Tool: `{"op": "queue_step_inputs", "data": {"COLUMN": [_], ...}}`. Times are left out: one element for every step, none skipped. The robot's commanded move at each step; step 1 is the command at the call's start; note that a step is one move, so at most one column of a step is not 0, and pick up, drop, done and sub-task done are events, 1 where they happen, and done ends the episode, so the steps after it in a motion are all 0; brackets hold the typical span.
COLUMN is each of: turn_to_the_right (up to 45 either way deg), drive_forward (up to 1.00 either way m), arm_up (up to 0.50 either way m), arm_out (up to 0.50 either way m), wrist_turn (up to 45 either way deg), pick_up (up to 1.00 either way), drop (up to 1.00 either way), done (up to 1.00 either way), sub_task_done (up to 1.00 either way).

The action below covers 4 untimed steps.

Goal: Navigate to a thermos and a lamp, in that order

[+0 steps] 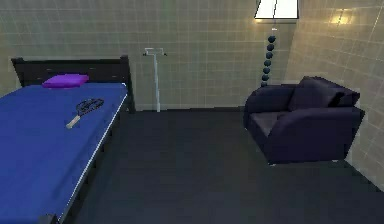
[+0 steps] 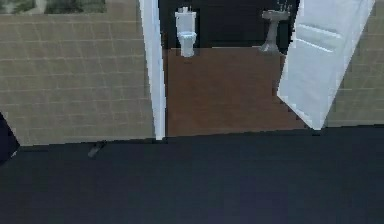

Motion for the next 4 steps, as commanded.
{"op": "queue_step_inputs", "data": {"turn_to_the_right": [0.0,3.0,0.0,0.0], "drive_forward": [1.00,0.00,1.00,0.45], "arm_up": [0.00,0.00,0.00,0.00], "arm_out": [0.00,0.00,0.00,0.00], "wrist_turn": [0.0,0.0,0.0,0.0], "pick_up": [0.00,0.00,0.00,0.00], "drop": [0.00,0.00,0.00,0.00], "done": [0.00,0.00,0.00,0.00], "sub_task_done": [0.00,0.00,0.00,0.00]}}
